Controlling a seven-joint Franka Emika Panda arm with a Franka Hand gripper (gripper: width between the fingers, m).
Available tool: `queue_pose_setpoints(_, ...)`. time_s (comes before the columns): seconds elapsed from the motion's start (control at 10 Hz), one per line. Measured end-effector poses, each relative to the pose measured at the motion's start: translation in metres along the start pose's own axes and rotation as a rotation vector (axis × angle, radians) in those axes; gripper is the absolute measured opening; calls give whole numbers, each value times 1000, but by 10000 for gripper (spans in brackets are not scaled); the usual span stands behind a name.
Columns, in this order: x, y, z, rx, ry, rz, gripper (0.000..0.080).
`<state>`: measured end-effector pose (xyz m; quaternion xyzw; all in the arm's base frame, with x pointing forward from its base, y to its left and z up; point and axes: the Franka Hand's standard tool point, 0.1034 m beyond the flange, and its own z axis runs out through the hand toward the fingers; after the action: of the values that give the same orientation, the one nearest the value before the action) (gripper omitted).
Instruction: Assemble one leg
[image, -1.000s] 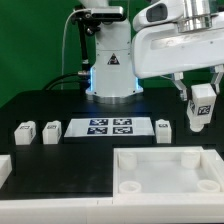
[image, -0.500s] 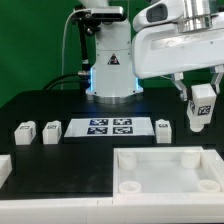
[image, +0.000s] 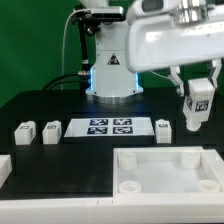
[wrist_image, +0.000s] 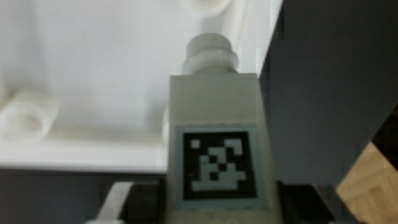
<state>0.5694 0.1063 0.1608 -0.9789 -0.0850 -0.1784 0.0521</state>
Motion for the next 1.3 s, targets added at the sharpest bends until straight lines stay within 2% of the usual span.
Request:
queue_pose_setpoints(0.1, 22, 9, -4, -16, 106, -39, 294)
queue_pose_setpoints(0.2, 35, 16, -4, -39, 237, -61, 294)
queue_pose_setpoints(0.3, 35, 18, 3, -44, 277, -57, 294)
queue_pose_setpoints(0.4, 42, 19, 3, -55, 379, -55, 294)
queue_pose_setpoints(0.5, 25, 16, 28, -35, 317, -53, 294)
queue_pose_setpoints(0.6, 27, 16, 30, -27, 266, -46, 294)
queue_pose_setpoints(0.7, 32, 17, 24, -33, 292, -46, 294)
queue_pose_setpoints(0.9, 27, 16, 30, -30, 283, -45, 294)
queue_pose_setpoints(1.3, 23, 12, 58, -14, 274, -35, 294)
